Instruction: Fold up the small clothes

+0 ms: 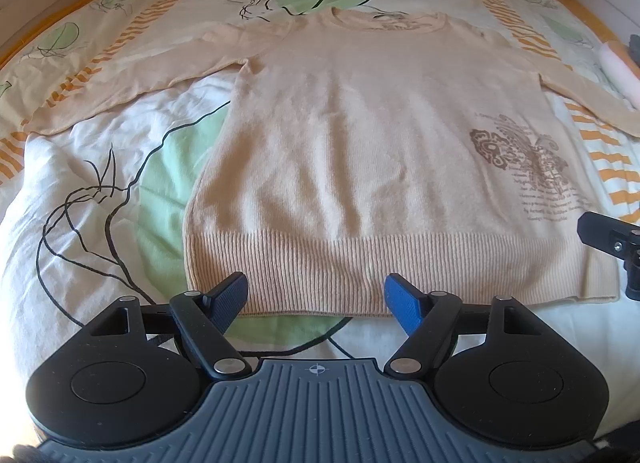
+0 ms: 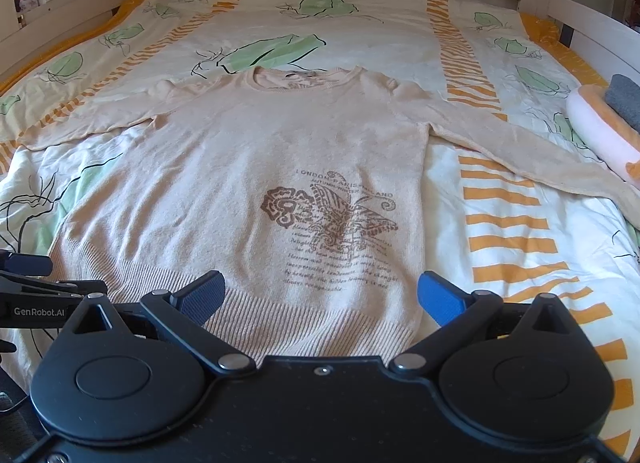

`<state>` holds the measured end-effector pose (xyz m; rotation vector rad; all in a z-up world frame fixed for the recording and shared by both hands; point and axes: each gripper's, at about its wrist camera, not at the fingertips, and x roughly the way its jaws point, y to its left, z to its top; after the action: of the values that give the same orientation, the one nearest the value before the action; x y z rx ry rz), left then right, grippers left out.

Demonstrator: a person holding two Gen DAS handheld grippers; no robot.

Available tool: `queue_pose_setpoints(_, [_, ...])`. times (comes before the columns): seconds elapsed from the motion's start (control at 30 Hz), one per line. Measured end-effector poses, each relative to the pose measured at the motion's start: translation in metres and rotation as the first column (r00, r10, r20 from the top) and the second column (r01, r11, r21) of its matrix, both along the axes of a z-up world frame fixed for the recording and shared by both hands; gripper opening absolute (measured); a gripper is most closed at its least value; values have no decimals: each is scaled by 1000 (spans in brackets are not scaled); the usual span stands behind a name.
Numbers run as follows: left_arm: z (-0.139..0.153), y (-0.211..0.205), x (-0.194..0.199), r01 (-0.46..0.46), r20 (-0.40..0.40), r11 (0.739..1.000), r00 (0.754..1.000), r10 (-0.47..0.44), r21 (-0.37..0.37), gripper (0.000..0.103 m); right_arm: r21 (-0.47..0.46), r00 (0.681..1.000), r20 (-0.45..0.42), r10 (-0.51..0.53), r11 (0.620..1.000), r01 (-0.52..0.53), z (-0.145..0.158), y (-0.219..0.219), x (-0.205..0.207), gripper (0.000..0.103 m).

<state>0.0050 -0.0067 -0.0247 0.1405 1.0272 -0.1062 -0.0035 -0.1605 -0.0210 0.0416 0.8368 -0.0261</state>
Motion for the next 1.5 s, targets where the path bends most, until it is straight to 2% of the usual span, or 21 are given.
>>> queue_pose_setpoints(0.93, [-4, -3, 9, 15, -17, 1000, 1000, -15, -19, 73, 39, 1000, -23, 2, 999, -1, -8, -1, 10, 102])
queue_pose_setpoints(1.0, [-5, -2, 9, 14, -19, 1000, 1000, -15, -27, 71, 43, 1000, -29, 4, 999, -3, -9, -1, 12, 102])
queue_pose_setpoints(1.17, [-6, 2, 12, -14, -26, 999, 1000, 13, -48, 54, 59, 999, -48, 14, 998, -12, -14, 0, 16, 102])
queue_pose_setpoints(1.37, [-10, 18, 23, -67, -61, 992, 996, 61, -104, 50, 77, 997, -69, 38, 996, -33, -19, 3, 29, 102])
queue_pose_setpoints(1.5, [-7, 35, 36, -112, -45, 986, 993, 107, -124, 48, 115, 996, -80, 43, 993, -34, -21, 4, 46, 102])
